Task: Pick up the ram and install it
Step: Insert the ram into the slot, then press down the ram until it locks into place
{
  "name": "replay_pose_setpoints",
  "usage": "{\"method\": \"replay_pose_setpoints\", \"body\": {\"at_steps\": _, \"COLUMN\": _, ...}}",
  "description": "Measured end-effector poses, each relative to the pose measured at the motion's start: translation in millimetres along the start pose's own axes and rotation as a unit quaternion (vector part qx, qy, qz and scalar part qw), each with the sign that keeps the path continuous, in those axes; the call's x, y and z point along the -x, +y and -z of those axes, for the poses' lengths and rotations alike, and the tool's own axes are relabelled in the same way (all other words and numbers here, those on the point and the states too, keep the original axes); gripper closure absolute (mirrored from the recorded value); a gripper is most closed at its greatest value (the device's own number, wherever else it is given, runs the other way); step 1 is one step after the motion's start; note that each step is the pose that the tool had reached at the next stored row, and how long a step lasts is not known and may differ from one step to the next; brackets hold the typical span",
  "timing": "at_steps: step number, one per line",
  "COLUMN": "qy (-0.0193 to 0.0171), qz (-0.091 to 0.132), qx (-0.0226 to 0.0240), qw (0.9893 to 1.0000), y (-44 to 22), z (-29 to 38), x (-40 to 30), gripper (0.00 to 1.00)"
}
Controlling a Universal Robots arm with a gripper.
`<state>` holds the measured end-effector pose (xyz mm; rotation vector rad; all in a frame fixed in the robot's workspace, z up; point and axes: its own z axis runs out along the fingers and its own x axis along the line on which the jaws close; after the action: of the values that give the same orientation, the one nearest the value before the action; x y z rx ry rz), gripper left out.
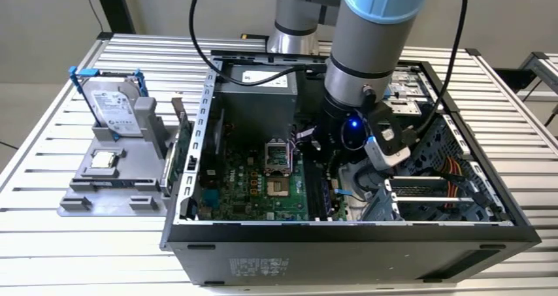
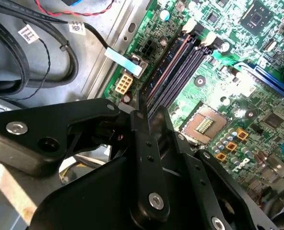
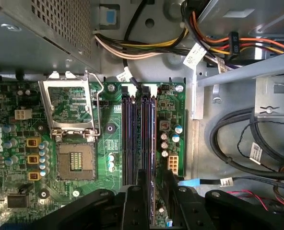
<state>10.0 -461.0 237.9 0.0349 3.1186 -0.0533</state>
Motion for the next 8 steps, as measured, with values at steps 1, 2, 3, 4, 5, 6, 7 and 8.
{"method": "replay_pose_setpoints", "body": {"at_steps": 1, "qy": 0.0, "qz": 0.0, "qx": -0.0001, "qw": 1.0, "y": 0.0, "z": 0.3, "x": 0.0, "gripper": 1.0}}
{"method": "replay_pose_setpoints", "body": {"at_steps": 2, "qy": 0.0, "qz": 0.0, "qx": -0.0001, "qw": 1.0, "y": 0.0, "z": 0.4, "x": 0.0, "gripper": 1.0}}
{"method": "replay_pose_setpoints", "body": {"at_steps": 3, "qy": 0.0, "qz": 0.0, "qx": -0.0001, "qw": 1.0, "y": -0.1, "z": 0.6, "x": 0.0, "gripper": 1.0}}
{"method": "replay_pose_setpoints", "body": {"at_steps": 4, "qy": 0.0, "qz": 0.0, "qx": -0.0001, "qw": 1.0, "y": -0.1, "z": 0.8, "x": 0.0, "gripper": 1.0}}
{"method": "replay_pose_setpoints", "body": {"at_steps": 5, "qy": 0.0, "qz": 0.0, "qx": -0.0001, "qw": 1.0, "y": -0.1, "z": 1.0, "x": 0.0, "gripper": 1.0}}
{"method": "replay_pose_setpoints", "body": {"at_steps": 6, "qy": 0.0, "qz": 0.0, "qx": -0.0001, "qw": 1.0, "y": -0.1, "z": 1.2, "x": 0.0, "gripper": 1.0}}
{"method": "replay_pose_setpoints", "body": {"at_steps": 7, "qy": 0.0, "qz": 0.0, "qx": -0.0001, "qw": 1.0, "y": -0.1, "z": 1.3, "x": 0.0, "gripper": 1.0}}
{"method": "replay_pose_setpoints", "body": {"at_steps": 8, "qy": 0.0, "qz": 0.0, "qx": -0.0002, "qw": 1.0, "y": -0.1, "z": 1.6, "x": 0.0, "gripper": 1.0}}
